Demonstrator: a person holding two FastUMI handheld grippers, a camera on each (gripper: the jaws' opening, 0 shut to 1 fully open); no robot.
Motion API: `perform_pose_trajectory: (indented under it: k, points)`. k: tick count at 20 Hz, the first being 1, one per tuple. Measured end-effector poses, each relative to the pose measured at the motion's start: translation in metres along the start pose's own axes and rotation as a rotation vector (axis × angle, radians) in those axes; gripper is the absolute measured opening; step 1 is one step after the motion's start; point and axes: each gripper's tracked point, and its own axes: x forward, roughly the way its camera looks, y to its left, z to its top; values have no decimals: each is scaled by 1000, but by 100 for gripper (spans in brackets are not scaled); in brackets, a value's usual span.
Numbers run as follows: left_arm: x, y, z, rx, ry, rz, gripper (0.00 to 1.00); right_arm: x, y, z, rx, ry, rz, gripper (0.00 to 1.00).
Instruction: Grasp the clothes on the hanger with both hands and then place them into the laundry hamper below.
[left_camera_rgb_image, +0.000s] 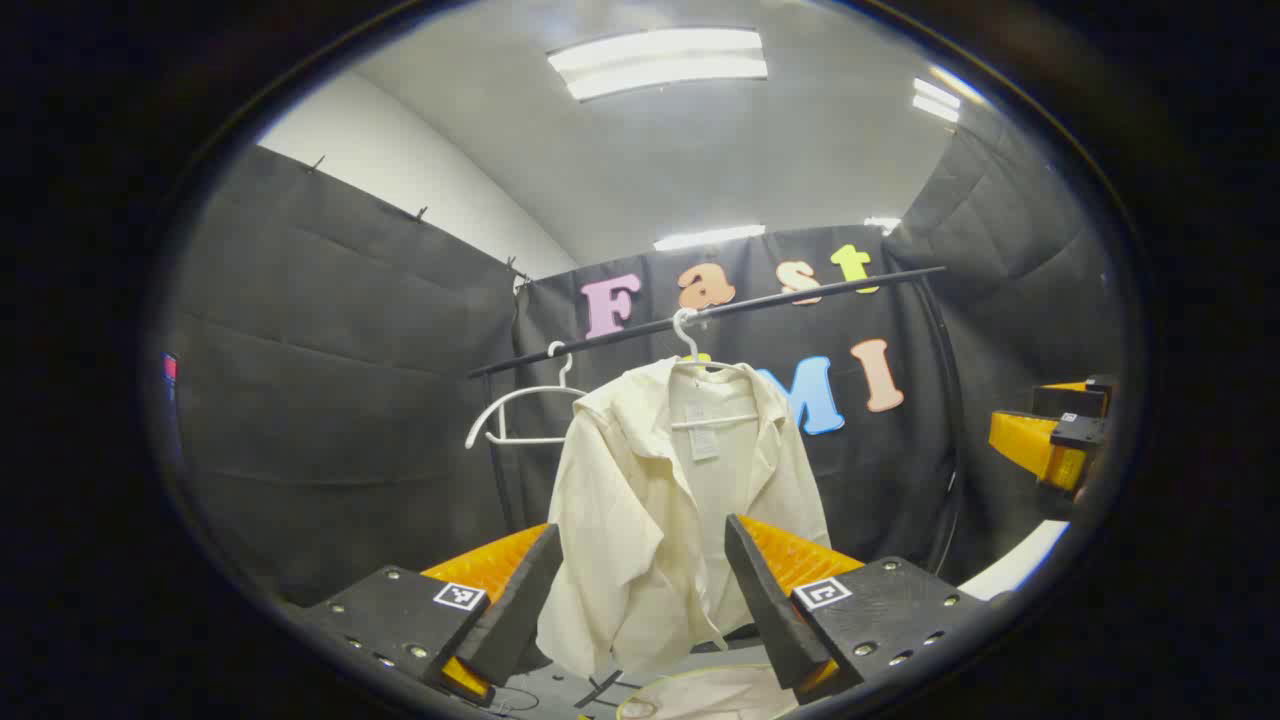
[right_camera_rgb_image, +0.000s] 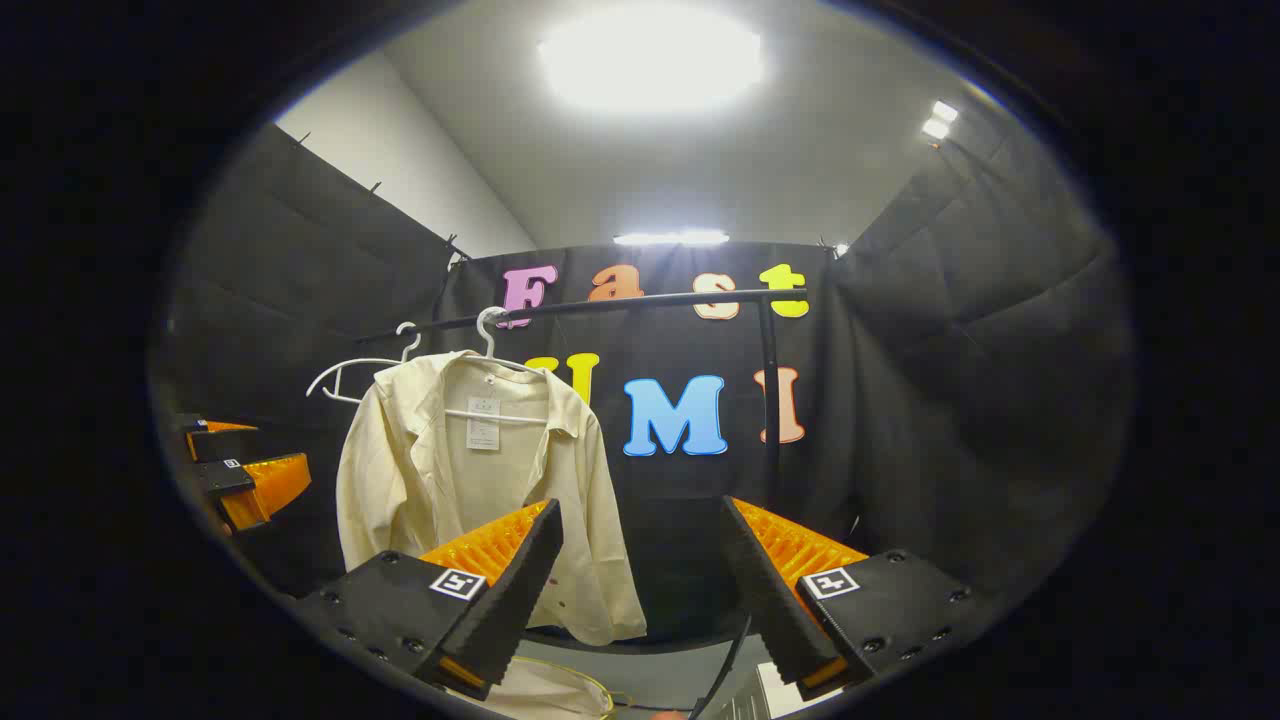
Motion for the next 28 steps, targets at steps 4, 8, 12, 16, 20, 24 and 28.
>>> perform_pose_trajectory:
  k: [4,8,12,16,20,24,28]
  points:
    - [9,-3,-2,4,-3,-4,95,1,0,-1,2,2,-3,99]
    - [9,1,-1,3,-7,-1,95,3,2,0,-1,1,-4,99]
    - [6,7,-2,1,-6,-1,95,5,6,1,-4,-5,-4,99]
    - [13,9,-1,-1,-8,-4,95,10,13,2,-1,-4,-3,99]
    - [26,9,-1,-14,-16,-19,96,15,22,7,-1,-16,-8,99]
    - [33,13,10,-32,-52,-19,95,26,34,9,-5,-21,6,99]
    - [46,10,18,-42,-59,-19,95,46,43,12,1,-28,33,96]
